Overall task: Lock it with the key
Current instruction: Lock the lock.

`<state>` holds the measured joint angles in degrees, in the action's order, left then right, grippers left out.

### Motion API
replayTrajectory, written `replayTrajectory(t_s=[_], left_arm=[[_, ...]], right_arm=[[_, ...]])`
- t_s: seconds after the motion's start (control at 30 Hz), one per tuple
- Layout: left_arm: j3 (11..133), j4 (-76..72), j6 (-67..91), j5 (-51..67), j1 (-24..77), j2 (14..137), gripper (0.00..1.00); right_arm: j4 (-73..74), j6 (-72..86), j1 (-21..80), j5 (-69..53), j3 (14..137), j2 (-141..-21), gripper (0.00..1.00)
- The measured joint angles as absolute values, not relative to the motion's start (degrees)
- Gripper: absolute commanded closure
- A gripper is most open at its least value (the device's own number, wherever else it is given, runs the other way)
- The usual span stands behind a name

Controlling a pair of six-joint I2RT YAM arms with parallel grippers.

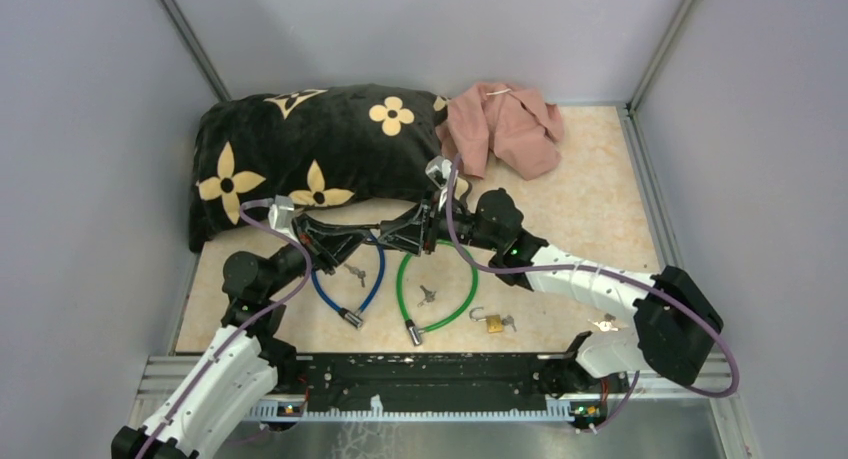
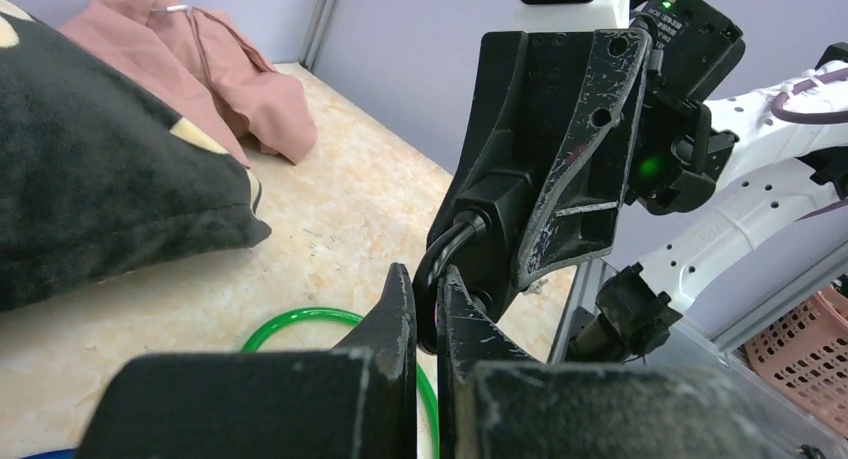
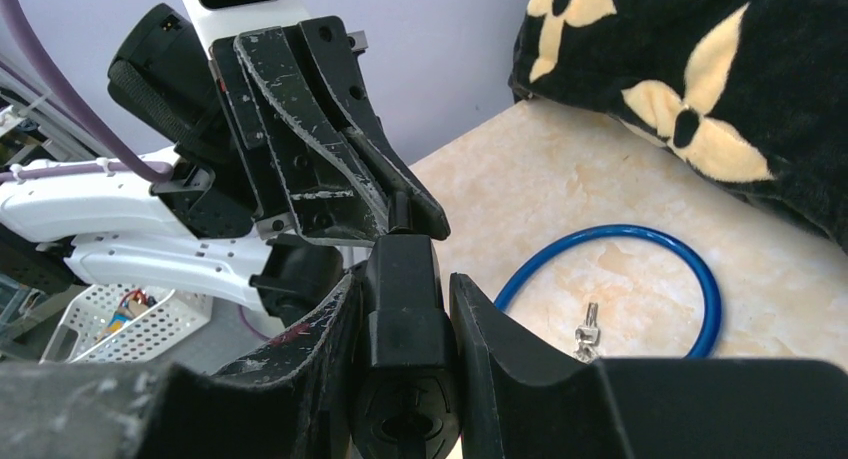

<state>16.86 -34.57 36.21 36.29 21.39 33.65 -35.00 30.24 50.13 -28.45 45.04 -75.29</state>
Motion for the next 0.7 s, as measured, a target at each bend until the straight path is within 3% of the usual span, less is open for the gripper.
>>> replayTrajectory(t_s=[0.7], left_arm=[[16.99, -36.42, 35.48, 30.70, 21.41, 34.28, 1.00]], right_arm=[[-43.05, 31.90, 47.77, -31.66, 47.37, -81.80, 1.00]])
